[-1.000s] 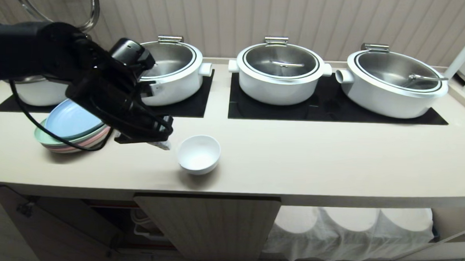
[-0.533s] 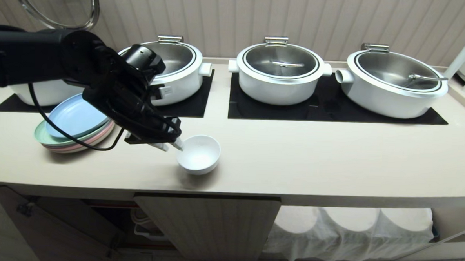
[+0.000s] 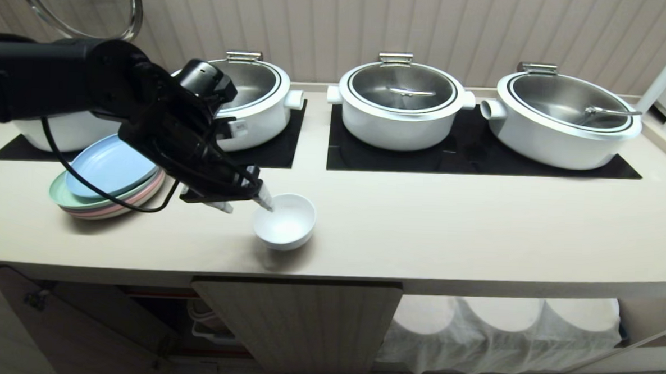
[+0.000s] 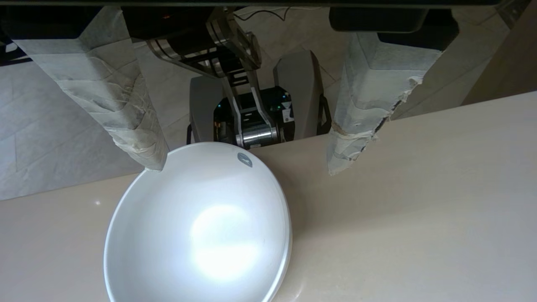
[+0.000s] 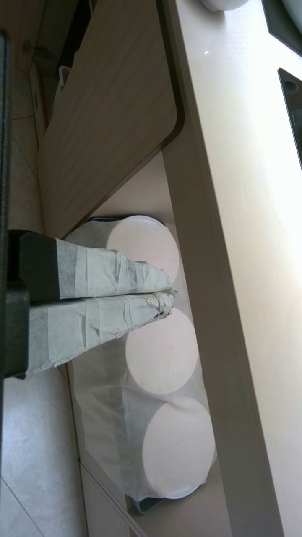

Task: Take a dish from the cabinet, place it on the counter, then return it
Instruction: Pick up the bowl from the table

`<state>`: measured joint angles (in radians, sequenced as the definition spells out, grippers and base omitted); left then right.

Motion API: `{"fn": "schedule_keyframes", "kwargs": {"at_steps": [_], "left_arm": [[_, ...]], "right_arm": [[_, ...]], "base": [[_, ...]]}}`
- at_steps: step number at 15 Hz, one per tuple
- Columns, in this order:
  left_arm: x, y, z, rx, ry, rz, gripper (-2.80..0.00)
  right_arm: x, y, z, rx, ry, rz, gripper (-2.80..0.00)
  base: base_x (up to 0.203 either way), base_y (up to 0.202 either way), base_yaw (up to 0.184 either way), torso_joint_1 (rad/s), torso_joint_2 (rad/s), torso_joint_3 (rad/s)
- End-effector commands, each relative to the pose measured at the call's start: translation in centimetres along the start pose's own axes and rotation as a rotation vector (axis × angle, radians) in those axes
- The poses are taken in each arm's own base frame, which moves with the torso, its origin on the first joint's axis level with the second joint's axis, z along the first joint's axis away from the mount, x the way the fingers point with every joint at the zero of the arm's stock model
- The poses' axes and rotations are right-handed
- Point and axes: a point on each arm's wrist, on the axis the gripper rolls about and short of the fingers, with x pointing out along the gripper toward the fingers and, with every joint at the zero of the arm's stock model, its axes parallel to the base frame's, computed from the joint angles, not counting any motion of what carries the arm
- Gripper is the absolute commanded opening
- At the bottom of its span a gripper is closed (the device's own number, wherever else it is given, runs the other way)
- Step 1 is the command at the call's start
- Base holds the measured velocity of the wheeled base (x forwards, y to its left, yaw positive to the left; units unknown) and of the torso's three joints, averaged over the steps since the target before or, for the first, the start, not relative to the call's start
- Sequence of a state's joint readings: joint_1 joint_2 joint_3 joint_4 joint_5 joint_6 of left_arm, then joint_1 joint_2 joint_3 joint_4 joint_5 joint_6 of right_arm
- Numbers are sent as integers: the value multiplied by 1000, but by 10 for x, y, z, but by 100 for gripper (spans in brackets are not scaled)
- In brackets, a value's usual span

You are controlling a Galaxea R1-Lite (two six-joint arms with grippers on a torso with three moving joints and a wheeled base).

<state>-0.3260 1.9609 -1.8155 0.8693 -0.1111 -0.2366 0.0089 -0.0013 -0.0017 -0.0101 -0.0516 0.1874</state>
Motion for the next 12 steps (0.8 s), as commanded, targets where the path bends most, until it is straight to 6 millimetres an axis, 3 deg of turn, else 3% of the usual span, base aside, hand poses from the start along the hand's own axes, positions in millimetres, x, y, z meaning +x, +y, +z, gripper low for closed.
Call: {"fn": "schedule_keyframes", "kwargs": {"at_steps": [1,12], "left_arm": [[4,0,0,-2,11,3,0],[51,-2,5,10,86,41,0]], "right_arm": [[0,0,0,1,1,0,-280],[0,0,0,1,1,0,-280]], "base": [[0,0,0,0,0,0],[0,0,0,0,0,0]]}}
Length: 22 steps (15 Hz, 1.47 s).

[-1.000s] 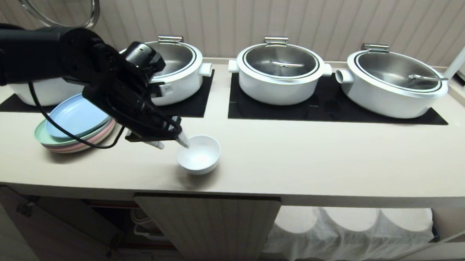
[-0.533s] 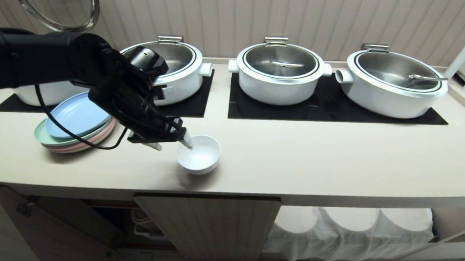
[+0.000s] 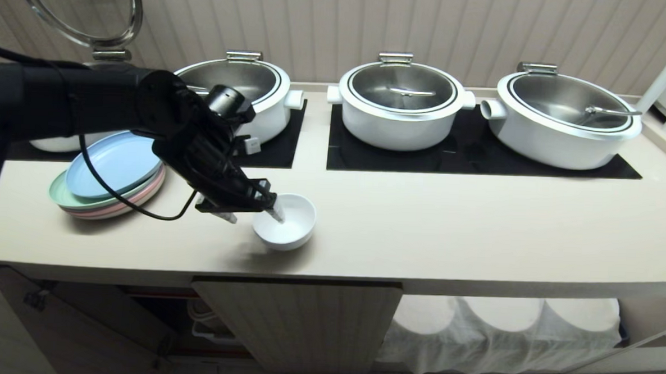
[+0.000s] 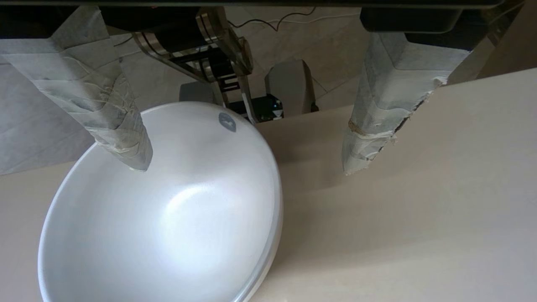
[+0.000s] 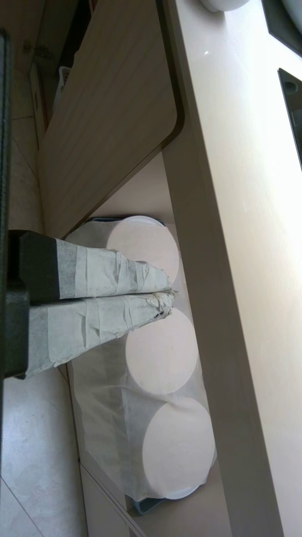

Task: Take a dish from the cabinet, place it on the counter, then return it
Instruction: Pick up the bowl from the table

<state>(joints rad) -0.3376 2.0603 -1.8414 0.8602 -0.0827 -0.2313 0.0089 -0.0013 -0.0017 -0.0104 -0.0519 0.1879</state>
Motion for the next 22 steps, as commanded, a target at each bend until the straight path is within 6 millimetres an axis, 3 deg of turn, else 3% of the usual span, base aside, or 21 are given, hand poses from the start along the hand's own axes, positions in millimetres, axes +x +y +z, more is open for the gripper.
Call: {"fn": "schedule_keyframes", "kwargs": {"at_steps": [1,9,22], "left_arm": [[18,-2,2,3,31,5,0],[43,-2,9,5,17,9,0],[49,1,11,29,23,13,0]], "right_arm": [[0,0,0,1,1,0,-280],[0,0,0,1,1,0,-280],[0,0,0,1,1,0,-280]], "base": [[0,0,0,0,0,0],[0,0,0,0,0,0],[0,0,0,0,0,0]]}}
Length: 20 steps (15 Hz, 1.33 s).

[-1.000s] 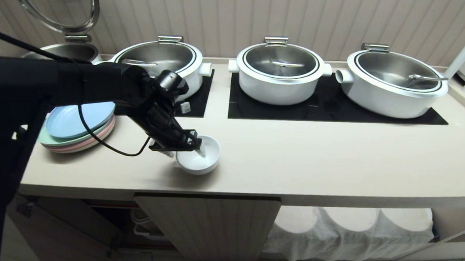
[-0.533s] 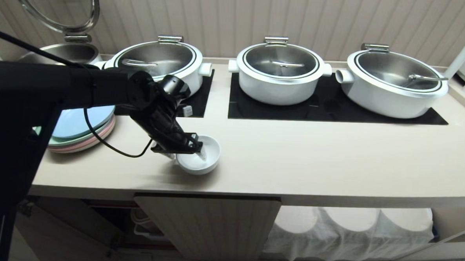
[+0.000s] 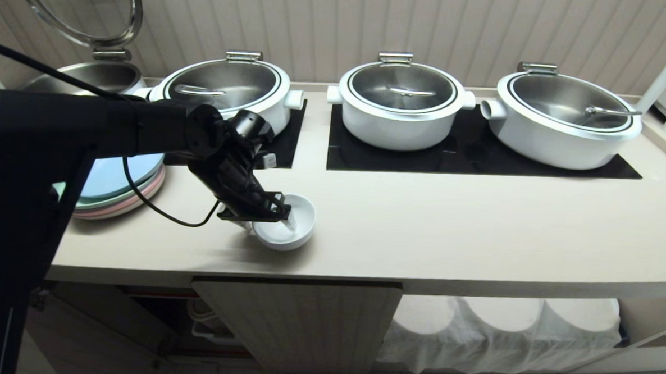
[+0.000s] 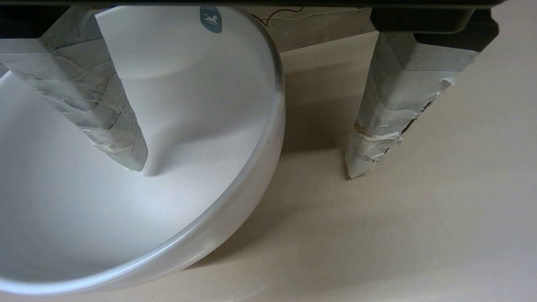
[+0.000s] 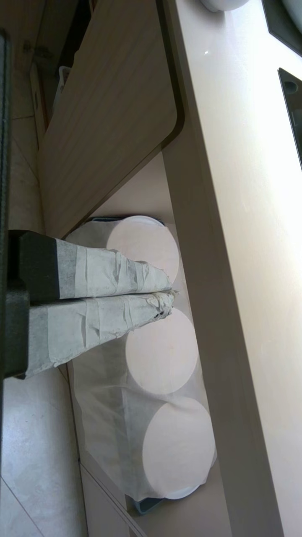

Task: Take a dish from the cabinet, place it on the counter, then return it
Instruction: Pick up the bowl from the table

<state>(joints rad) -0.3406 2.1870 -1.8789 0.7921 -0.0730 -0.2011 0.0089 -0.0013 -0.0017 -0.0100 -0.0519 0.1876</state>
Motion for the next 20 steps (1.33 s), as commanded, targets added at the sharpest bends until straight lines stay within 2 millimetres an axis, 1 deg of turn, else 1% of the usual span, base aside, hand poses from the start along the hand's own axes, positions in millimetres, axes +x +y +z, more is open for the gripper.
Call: {"fn": "schedule_keyframes", "kwargs": {"at_steps": [1,3,4,16,20], "left_arm": [[0,0,-1,-2,4,0,0],[0,0,-1,0,5,0,0],[0,0,-1,-1,5,-2,-280],[-5,1,0,-12,-5,-2,-280],[-12,0,-2,-16,-9,-6,-280]], "right_arm": [[0,0,0,1,1,1,-280],[0,0,0,1,1,0,-280],[0,0,0,1,1,0,-280],[0,0,0,1,1,0,-280],[0,0,0,1,1,0,-280]], "base": [[0,0,0,0,0,0],[0,0,0,0,0,0],[0,0,0,0,0,0],[0,0,0,0,0,0],[0,0,0,0,0,0]]}}
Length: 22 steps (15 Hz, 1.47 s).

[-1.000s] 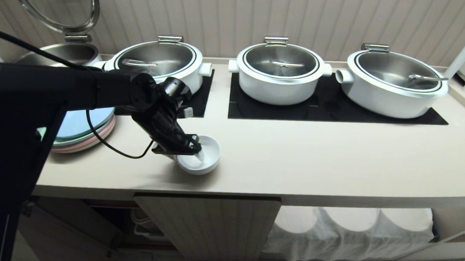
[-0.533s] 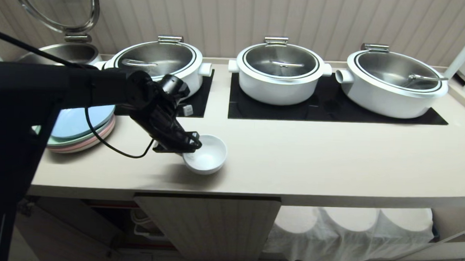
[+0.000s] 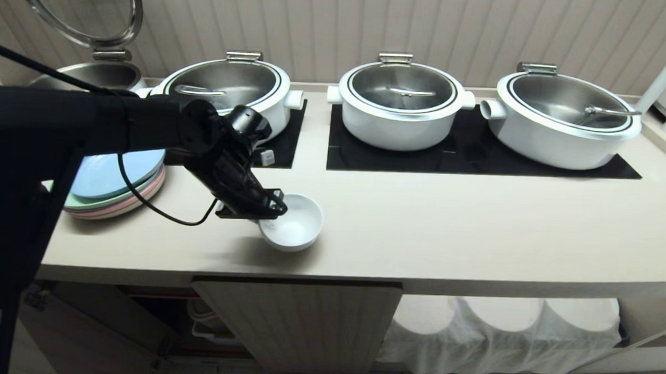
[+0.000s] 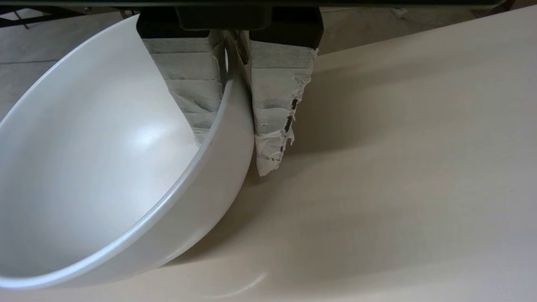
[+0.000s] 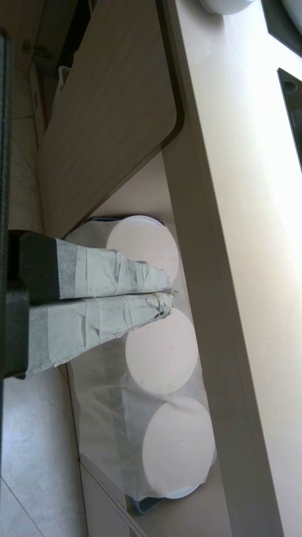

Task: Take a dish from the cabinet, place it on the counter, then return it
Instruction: Pick up the bowl from the table

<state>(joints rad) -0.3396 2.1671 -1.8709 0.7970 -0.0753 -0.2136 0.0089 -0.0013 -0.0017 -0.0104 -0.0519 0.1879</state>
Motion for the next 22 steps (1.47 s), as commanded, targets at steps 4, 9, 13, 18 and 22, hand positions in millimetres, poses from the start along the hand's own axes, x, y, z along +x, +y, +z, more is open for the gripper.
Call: {"fn": "schedule_keyframes", "kwargs": {"at_steps": [4,9,13,18,22], "left_arm": [[-21,-3,-5,-115,-19,-10,-280],[-47,-2,-19,-271,4,-5,-280],[-62,2,-40,-308,33,5,-280],[-74,2,-70,-348,81,17,-280],[-88,3,-74,-347,38,4,-280]], "right_arm": [[0,0,0,1,1,0,-280],[0,0,0,1,1,0,-280],[0,0,0,1,1,0,-280],[0,0,0,1,0,0,-280],[0,0,0,1,1,0,-280]], "base": [[0,0,0,0,0,0],[0,0,0,0,0,0],[0,0,0,0,0,0],[0,0,0,0,0,0],[0,0,0,0,0,0]]}}
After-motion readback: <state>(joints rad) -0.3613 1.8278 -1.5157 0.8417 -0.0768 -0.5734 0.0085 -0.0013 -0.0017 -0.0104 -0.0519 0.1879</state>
